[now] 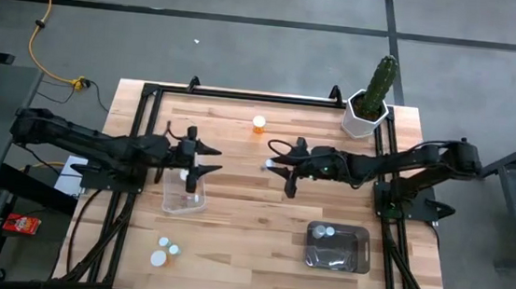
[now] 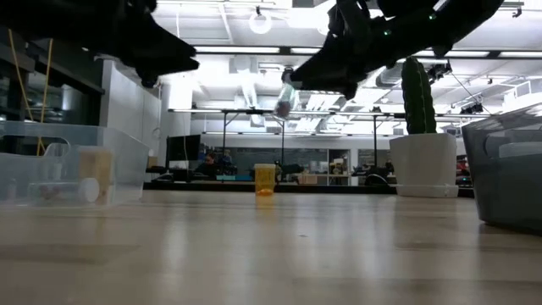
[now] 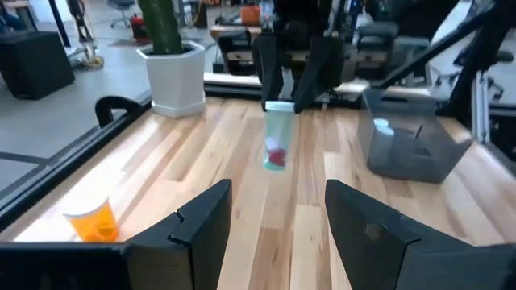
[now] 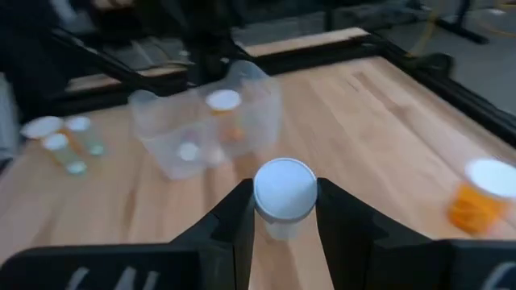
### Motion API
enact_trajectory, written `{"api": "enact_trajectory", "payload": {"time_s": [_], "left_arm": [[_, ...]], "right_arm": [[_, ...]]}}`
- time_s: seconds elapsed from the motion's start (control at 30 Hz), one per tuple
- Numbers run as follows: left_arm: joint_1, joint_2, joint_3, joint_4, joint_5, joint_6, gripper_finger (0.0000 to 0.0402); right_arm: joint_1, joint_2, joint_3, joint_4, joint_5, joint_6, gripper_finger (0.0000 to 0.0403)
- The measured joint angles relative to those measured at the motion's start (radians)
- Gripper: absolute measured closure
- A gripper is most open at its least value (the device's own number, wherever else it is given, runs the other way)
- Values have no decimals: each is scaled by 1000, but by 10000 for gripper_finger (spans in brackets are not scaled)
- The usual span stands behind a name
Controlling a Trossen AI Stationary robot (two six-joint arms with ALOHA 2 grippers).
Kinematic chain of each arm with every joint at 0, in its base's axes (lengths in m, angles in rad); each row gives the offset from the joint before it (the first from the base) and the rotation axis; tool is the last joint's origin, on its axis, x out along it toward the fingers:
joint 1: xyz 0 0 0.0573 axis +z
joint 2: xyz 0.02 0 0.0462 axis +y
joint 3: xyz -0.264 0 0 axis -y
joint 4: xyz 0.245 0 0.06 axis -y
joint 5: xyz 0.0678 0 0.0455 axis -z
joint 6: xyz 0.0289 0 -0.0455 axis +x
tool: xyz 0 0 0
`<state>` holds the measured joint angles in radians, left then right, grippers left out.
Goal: Pick and place medicine bottles into bin by pill shape (circle, oval)
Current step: Put the blue capsule bottle into the transparent bin
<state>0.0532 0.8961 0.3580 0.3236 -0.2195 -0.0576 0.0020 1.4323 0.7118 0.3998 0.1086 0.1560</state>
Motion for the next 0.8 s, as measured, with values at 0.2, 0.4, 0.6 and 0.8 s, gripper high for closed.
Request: {"api": "enact_trajectory", "payload": {"time_s": [0.2,0.4,0.6,0.8], "left_arm": [[1,162,75,30,2,16,209],[1,295,131,28,34,1,189],[1,358,162,33,37,1,167],[1,395,164,80,85,16,163]], "right_arm": [[5,99,120,-9,-32,-45,304],[13,193,224,-43,-41,-94,304],[15,215,264,-73,-55,-97,304],[37,215,264,-24,-64,-116,304]]}}
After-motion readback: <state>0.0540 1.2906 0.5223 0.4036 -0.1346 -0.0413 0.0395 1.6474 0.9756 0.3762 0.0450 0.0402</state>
